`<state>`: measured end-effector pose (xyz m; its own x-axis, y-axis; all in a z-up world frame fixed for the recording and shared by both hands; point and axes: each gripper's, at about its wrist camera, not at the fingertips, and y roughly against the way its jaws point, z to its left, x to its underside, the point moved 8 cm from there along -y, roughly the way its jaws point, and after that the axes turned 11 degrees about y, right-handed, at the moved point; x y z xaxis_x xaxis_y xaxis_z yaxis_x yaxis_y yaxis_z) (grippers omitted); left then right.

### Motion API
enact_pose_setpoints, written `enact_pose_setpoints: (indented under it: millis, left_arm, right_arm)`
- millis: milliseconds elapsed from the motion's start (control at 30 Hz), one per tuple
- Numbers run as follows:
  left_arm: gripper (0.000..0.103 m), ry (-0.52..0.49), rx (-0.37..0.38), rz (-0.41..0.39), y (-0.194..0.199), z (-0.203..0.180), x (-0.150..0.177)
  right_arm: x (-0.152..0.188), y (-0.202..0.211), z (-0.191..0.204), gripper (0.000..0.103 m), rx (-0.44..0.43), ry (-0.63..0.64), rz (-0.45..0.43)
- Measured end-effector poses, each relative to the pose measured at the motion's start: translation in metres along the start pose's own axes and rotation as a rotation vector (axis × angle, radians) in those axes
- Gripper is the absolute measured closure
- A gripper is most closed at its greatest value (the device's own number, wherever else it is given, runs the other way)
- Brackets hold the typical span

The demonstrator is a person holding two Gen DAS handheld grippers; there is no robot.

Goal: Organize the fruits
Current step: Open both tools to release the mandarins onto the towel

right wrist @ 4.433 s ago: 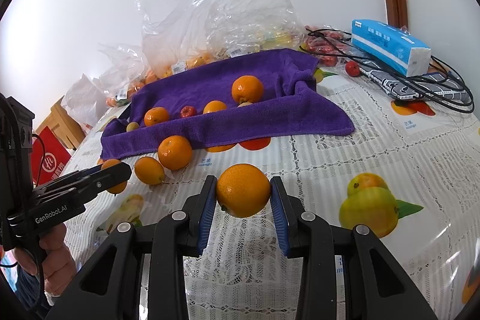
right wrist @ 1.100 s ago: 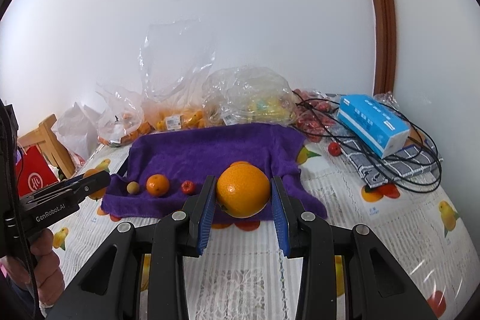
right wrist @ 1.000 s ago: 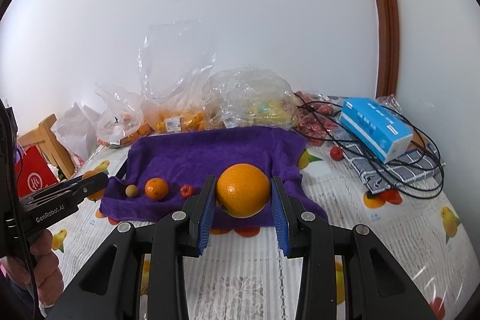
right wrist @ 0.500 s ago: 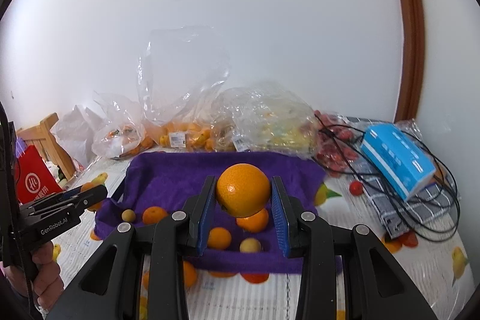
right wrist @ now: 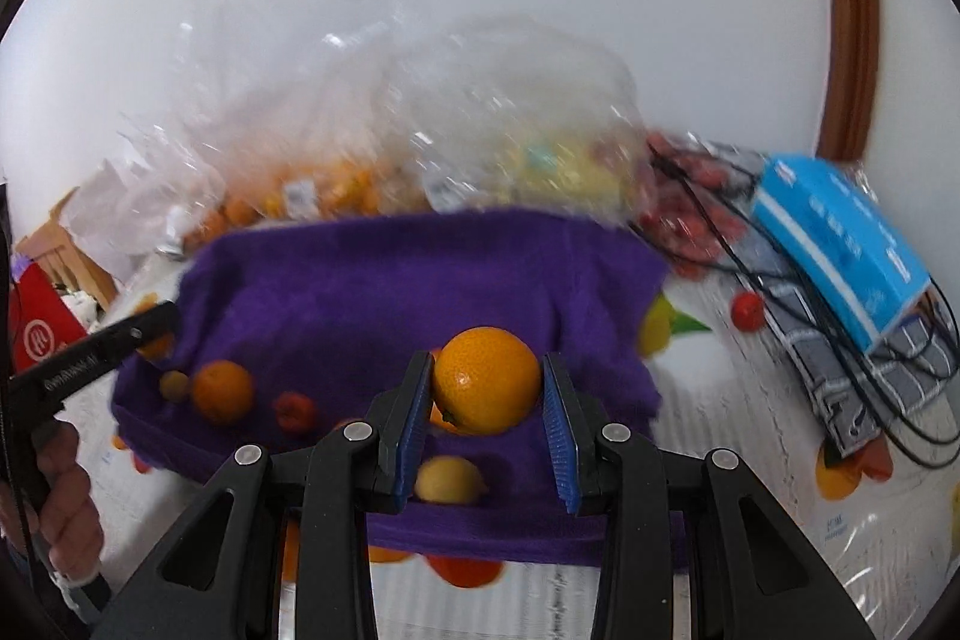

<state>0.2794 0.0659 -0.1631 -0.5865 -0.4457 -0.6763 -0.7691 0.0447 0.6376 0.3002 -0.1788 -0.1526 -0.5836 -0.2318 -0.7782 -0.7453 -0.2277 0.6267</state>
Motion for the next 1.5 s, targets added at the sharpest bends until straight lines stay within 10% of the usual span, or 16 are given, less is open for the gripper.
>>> enact_pose_setpoints:
  millis: [667, 1500]
  left_arm:
    - [0.072, -0.031, -0.017, 0.038, -0.021, 0.001, 0.011]
    - [0.055, -0.081, -0.052, -0.052, -0.007, -0.007, 0.004]
  right_arm:
    - [0.029, -0.032, 0.002, 0.067, -0.017, 0.03, 0.128]
    - [0.011, -0.005, 0.017, 0.044, 0.013, 0.085, 0.002]
